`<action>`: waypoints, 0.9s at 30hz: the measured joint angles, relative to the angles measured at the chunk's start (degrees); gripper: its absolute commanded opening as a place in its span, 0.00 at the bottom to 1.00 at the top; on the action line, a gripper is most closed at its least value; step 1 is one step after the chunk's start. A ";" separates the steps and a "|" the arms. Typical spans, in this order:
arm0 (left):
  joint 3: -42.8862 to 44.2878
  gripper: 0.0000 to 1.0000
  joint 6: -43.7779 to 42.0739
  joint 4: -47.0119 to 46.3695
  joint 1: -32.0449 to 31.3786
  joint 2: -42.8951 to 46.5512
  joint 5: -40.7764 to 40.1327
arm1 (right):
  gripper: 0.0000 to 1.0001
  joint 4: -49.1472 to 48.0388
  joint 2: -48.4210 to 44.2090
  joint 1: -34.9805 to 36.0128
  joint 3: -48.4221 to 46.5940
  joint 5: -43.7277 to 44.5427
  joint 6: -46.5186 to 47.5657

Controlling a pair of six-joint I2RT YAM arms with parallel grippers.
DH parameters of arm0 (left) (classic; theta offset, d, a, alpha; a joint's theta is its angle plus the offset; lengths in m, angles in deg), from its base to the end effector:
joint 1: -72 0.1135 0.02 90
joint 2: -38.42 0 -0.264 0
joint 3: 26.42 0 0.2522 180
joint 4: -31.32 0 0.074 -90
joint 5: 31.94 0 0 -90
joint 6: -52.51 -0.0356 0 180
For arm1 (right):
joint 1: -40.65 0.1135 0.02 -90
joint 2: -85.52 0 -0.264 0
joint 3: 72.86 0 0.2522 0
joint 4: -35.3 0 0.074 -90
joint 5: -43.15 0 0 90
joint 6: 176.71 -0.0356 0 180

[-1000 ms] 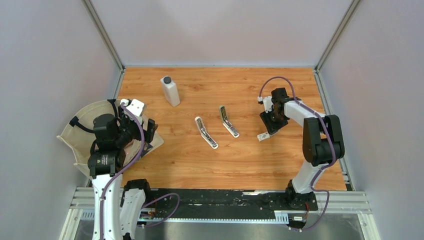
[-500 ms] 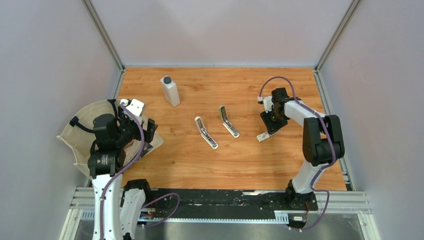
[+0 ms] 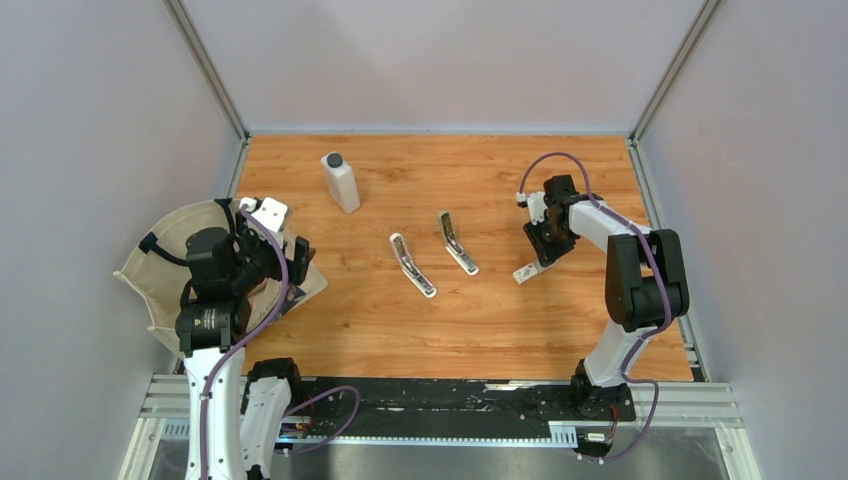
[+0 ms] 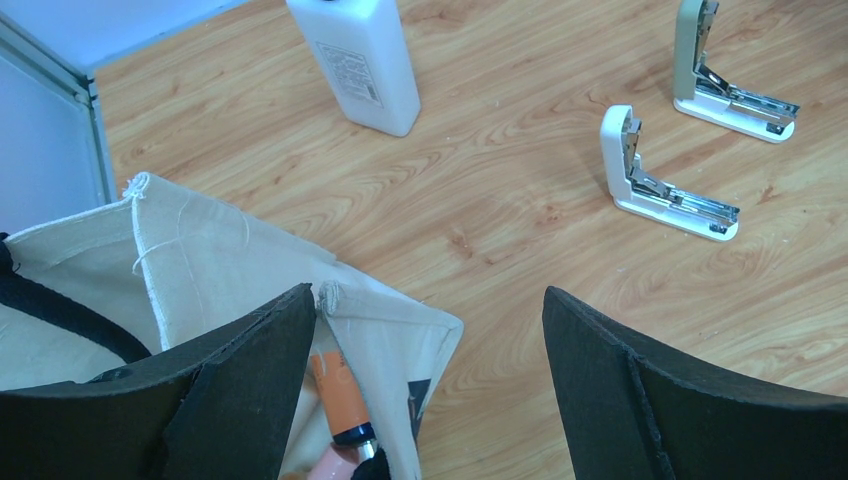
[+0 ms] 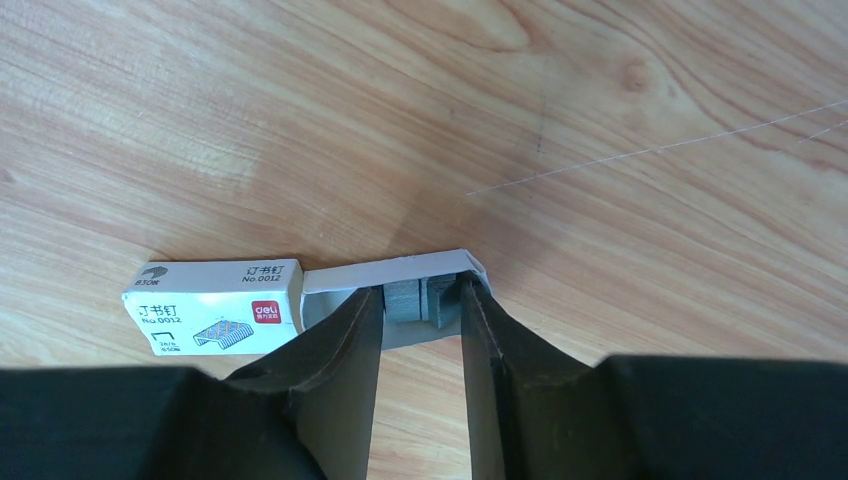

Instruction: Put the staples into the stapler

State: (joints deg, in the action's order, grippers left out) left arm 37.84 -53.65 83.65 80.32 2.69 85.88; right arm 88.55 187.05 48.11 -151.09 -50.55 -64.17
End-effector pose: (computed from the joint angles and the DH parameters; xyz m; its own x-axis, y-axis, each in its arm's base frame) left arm 0.1249 0.0015 0.3456 -0.3015 0.2047 -0.9312 0.3940 0.9161 0.0738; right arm 0.3268 0.0451 0.1659 -0.8353 -0.4952 -0.2389 -0.5031 0.8637 -0.0312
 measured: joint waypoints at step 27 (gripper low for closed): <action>0.00 0.91 0.39 -0.07 0.44 0.00 0.26 | 0.26 -0.31 -1.68 0.28 0.90 -2.80 -0.39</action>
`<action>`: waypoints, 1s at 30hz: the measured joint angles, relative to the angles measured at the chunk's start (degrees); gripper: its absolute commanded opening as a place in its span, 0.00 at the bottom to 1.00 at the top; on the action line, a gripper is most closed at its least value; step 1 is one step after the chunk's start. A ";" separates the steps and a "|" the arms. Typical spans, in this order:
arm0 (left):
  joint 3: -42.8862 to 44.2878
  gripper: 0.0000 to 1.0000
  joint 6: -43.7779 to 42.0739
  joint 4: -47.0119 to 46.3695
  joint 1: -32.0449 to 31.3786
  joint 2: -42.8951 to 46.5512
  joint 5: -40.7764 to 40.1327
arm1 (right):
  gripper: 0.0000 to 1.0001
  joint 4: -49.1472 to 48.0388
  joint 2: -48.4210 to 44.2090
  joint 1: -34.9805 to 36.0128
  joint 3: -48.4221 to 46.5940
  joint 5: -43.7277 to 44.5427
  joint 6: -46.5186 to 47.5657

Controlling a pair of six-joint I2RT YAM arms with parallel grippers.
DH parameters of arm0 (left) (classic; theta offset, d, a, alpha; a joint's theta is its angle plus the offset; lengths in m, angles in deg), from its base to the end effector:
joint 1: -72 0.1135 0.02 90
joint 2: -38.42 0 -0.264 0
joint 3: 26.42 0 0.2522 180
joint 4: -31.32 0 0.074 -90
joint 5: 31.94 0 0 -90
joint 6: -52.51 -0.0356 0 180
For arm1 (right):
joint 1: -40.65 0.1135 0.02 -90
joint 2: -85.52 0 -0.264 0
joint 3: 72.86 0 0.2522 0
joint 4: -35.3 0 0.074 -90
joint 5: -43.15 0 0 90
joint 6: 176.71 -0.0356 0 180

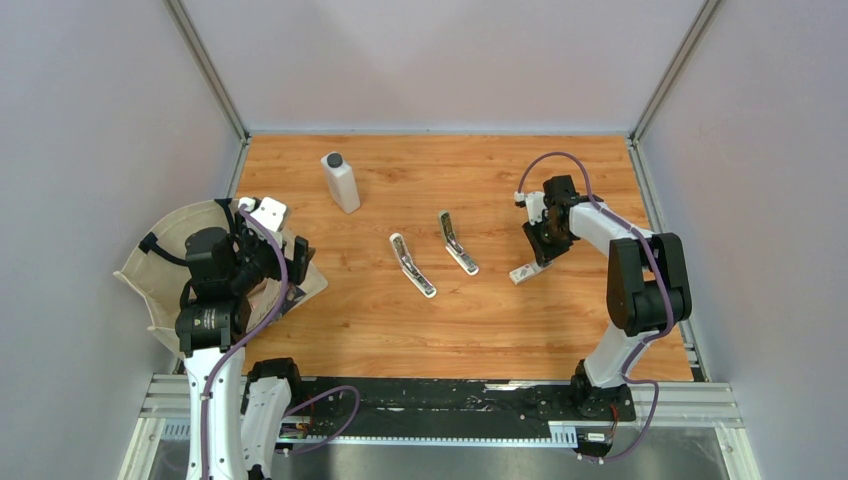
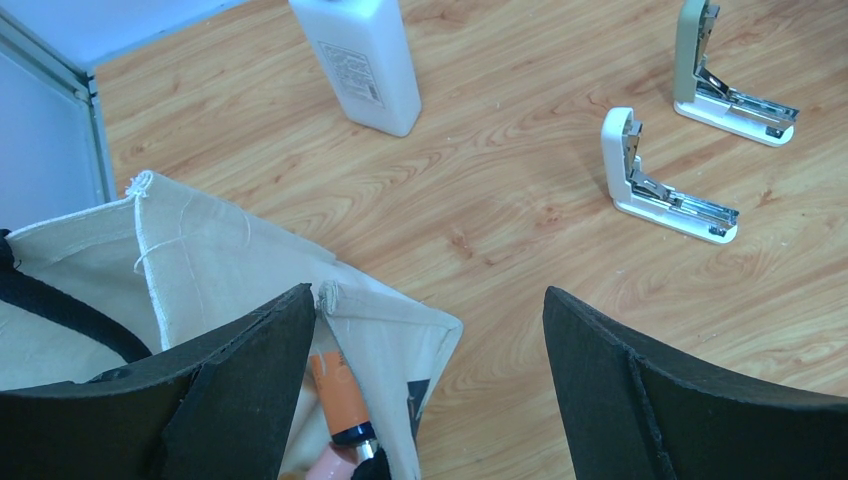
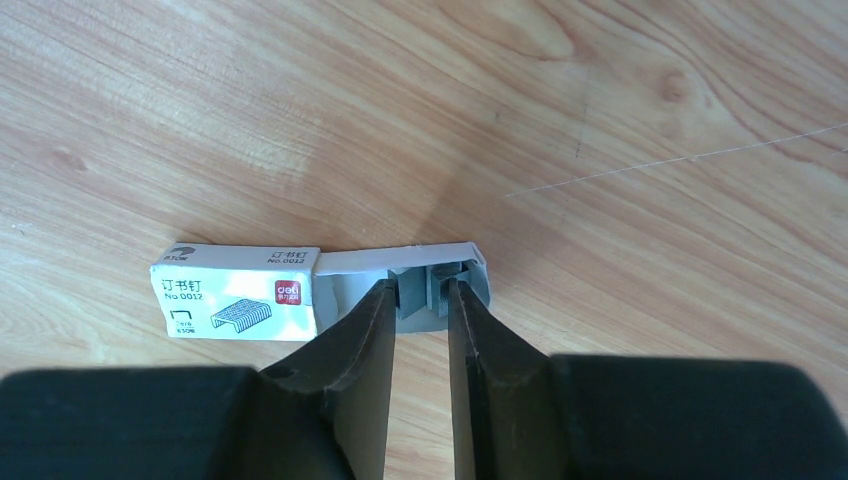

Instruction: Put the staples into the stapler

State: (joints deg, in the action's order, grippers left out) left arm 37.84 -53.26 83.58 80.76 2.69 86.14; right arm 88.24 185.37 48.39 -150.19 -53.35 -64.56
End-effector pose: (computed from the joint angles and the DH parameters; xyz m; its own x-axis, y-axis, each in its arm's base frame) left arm 0.1249 0.0023 0.3457 -0.3035 0.1958 -0.9325 0.3886 0.9190 0.0665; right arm 0.3221 0.0478 0.1711 -0.8273 -0.4905 -0.2738 -0.5117 0.8592 0.0068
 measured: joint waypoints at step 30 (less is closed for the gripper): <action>-0.15 0.92 0.02 -0.20 0.31 -0.02 0.33 | 0.39 -0.57 0.83 3.08 0.20 5.55 -0.17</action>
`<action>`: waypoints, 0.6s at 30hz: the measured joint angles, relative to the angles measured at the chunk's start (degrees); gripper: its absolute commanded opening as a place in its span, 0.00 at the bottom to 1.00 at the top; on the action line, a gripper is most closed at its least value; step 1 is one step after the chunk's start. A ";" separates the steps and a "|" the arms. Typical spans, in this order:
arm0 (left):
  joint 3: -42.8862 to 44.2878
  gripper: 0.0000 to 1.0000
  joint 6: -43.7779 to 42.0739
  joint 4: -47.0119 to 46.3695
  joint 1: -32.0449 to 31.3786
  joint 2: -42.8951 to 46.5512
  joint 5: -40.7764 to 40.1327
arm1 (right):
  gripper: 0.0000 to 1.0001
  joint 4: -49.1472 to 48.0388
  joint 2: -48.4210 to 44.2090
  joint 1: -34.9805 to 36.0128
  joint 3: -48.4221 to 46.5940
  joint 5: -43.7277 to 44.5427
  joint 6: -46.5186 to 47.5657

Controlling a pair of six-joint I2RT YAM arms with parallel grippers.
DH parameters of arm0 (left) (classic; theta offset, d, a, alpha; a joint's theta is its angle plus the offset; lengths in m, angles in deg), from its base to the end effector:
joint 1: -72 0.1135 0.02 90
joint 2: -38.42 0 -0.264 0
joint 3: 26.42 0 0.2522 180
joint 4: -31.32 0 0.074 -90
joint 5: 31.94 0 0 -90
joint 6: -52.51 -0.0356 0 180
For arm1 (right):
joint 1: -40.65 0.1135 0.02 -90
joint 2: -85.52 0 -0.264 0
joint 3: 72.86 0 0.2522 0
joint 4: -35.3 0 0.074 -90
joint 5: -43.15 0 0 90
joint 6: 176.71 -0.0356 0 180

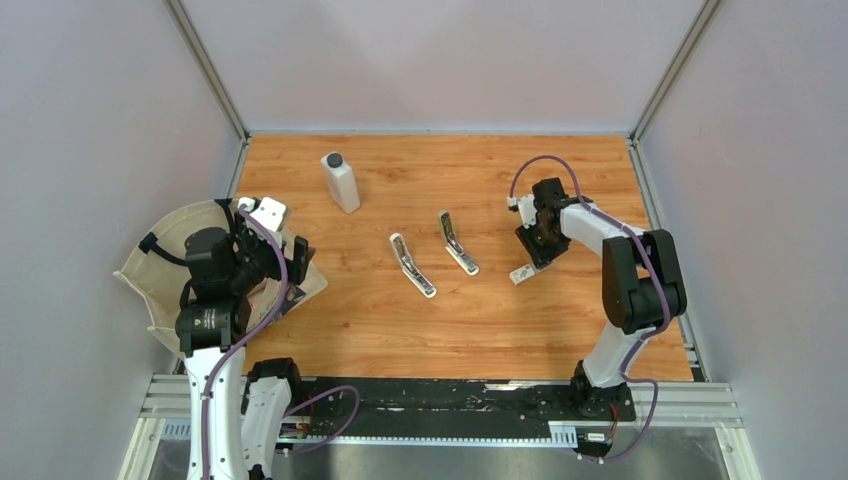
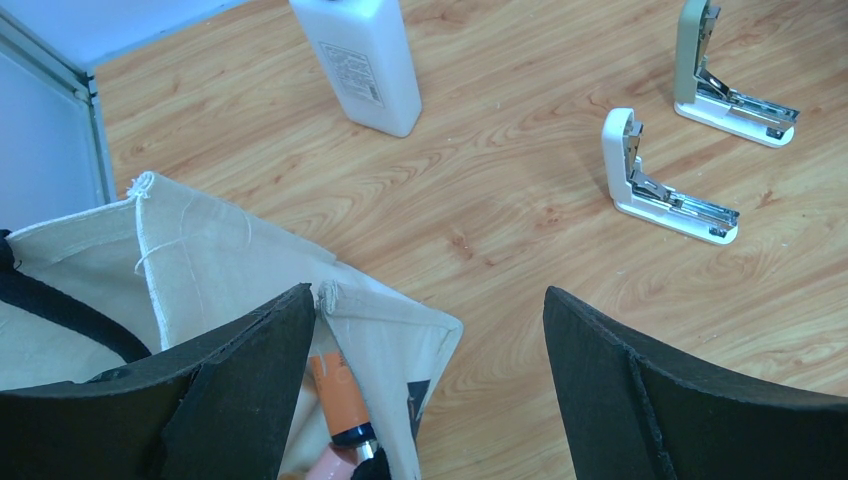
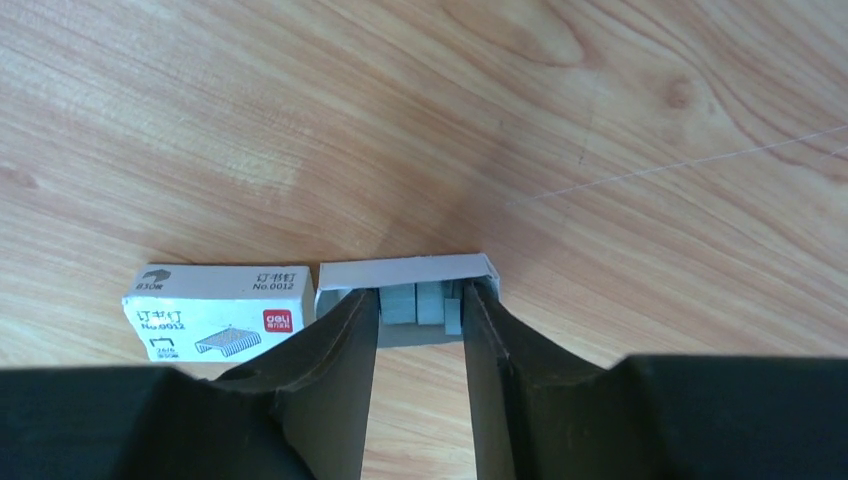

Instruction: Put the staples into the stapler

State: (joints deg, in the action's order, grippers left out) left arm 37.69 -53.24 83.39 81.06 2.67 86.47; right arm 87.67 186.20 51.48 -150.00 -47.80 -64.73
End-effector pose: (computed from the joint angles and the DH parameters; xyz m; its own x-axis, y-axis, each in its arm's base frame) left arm 0.1252 0.0028 0.3452 -0.3030 0.1934 -0.9331 0.3885 0.9192 0.0644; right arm 0.3209 0.0620 0.1659 -0.8116 -0.5363 -0.2318 -0.5344 0.8418 -0.0762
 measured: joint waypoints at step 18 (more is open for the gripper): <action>0.00 0.92 0.00 0.00 0.09 0.00 0.00 | 0.18 -0.79 0.44 0.90 0.11 4.74 -0.07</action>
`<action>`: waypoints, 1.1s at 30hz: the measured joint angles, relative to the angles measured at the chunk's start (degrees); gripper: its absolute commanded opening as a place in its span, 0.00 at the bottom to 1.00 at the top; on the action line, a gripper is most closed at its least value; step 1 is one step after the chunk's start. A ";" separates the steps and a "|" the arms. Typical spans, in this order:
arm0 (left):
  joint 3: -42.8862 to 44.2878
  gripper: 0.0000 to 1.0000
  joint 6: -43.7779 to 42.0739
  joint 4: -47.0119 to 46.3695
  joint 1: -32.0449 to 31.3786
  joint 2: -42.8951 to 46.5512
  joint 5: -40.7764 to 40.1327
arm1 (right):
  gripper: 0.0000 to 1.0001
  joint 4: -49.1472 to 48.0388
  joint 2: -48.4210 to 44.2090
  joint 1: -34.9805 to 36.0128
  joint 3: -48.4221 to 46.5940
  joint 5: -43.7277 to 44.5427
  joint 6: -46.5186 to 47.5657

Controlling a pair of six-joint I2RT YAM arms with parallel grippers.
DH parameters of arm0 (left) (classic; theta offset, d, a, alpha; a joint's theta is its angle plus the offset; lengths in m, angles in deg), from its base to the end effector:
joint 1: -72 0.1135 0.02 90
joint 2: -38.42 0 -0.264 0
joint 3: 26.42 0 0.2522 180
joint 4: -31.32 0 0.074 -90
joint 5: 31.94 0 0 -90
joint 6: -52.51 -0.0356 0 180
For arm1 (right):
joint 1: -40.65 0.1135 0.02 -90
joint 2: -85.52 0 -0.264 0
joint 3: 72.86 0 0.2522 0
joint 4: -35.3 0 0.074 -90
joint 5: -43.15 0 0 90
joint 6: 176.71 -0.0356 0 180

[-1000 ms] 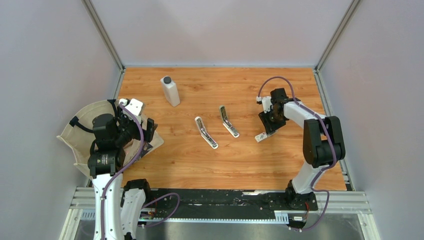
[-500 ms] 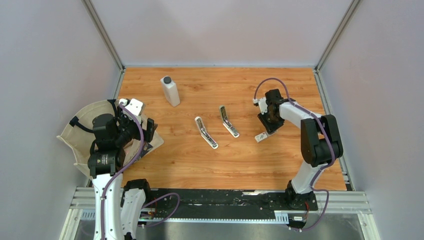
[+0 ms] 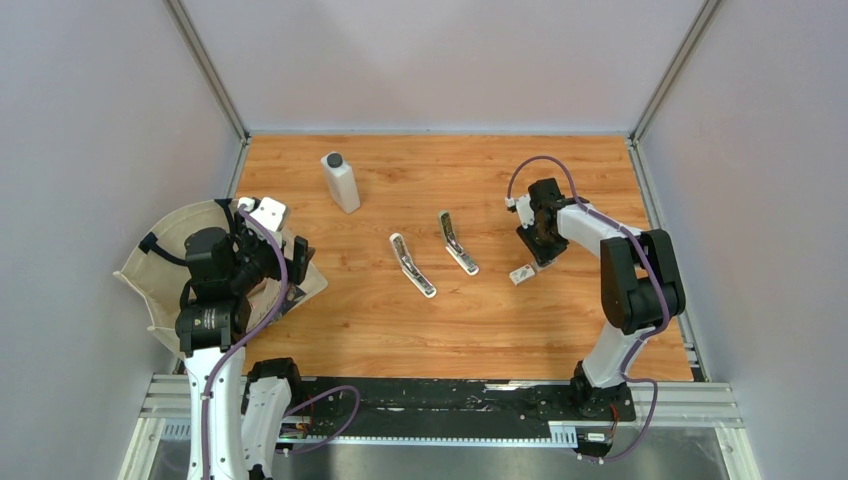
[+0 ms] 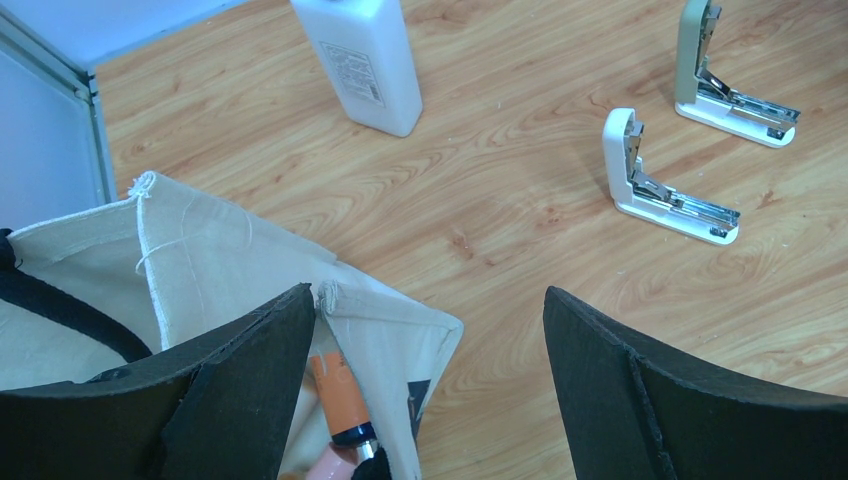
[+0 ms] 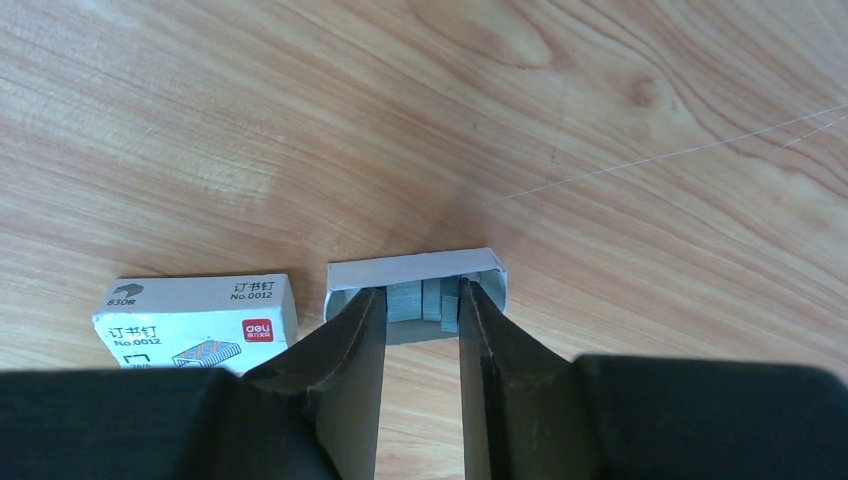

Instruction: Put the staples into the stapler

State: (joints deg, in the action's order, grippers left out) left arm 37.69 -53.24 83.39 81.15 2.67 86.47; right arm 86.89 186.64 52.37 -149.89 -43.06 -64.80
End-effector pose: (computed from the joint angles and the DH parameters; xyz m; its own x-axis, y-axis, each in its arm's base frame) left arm 0.1252 0.0030 0.3452 -0.3033 0.1930 -0.9331 0.3871 0.9198 0.0644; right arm 0.3219 0.0644 0.1635 -0.8105 -0.5484 -0.2056 -0.5272 0.8361 -0.1517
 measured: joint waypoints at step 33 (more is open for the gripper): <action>0.00 0.92 0.02 -0.04 0.33 -0.11 0.07 | 0.35 -0.74 -2.99 -0.02 0.33 -0.44 -0.09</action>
State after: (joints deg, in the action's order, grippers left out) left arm 37.69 -53.22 83.34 81.48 2.56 86.53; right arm 86.14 183.64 52.35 -149.56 -43.49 -64.89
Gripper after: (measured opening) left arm 0.919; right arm 0.353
